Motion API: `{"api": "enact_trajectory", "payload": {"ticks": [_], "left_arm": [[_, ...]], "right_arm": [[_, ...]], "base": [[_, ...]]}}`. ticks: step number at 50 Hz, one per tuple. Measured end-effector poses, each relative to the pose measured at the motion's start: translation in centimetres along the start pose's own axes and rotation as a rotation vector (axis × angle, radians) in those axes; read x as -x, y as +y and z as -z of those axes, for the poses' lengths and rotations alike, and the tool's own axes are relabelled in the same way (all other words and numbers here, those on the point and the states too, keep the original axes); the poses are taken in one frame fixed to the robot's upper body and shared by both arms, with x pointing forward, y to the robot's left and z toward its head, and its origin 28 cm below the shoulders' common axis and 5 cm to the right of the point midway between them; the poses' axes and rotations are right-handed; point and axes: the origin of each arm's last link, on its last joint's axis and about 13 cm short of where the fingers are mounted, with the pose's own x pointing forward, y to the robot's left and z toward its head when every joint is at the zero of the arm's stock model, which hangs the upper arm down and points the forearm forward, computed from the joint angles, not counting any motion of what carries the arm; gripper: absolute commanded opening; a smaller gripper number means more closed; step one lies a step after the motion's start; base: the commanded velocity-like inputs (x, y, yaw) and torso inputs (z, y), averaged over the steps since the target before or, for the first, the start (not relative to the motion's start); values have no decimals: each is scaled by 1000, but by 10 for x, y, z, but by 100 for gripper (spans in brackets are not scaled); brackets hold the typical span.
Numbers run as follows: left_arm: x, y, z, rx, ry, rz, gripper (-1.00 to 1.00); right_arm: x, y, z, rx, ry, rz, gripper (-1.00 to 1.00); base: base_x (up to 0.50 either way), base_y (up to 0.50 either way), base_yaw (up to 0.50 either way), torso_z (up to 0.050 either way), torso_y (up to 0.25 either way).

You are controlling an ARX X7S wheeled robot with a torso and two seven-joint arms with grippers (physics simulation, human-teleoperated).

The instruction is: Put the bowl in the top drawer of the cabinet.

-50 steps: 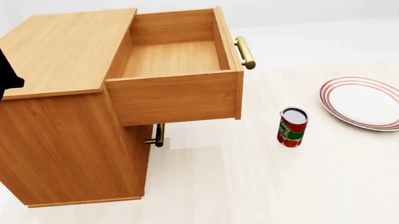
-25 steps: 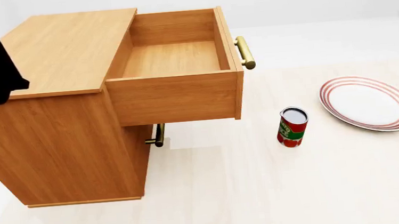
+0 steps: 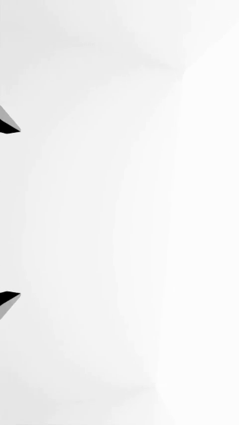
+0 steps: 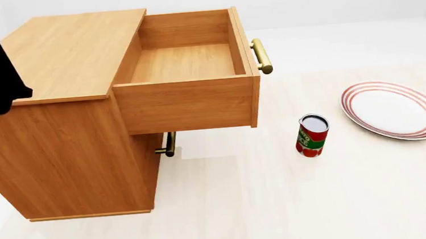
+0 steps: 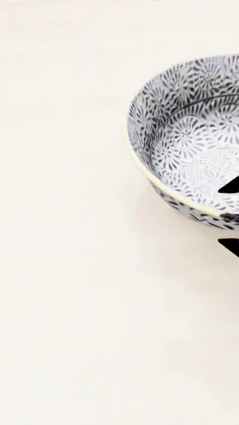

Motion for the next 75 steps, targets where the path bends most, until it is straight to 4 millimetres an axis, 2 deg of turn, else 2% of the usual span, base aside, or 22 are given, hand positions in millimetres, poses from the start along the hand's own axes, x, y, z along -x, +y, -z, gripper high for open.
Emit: {"api": "enact_trajectory", "payload": {"ticks": [18,30,36,62,75], "left_arm": [[2,0,-2,1,2,0,100],[1,0,-4,-2,-5,-1,100],[0,0,-4,-2,-8,-1,100],[1,3,3,15,4,-15,100],[5,8,5,34,4,-35,100]], "right_arm": [[8,-13,14,7,1,-2,-100],[29,-23,-3,34,-53,10,-100],[40,-23,-27,72,-108,7,-100],[91,-31,-152,310,-426,-93,-100],[111,-42,-225,383,-545,-137,-100]], "base": [[0,0,0,0,0],[0,0,0,0,0],[0,0,0,0,0],[0,0,0,0,0],[0,0,0,0,1]]}}
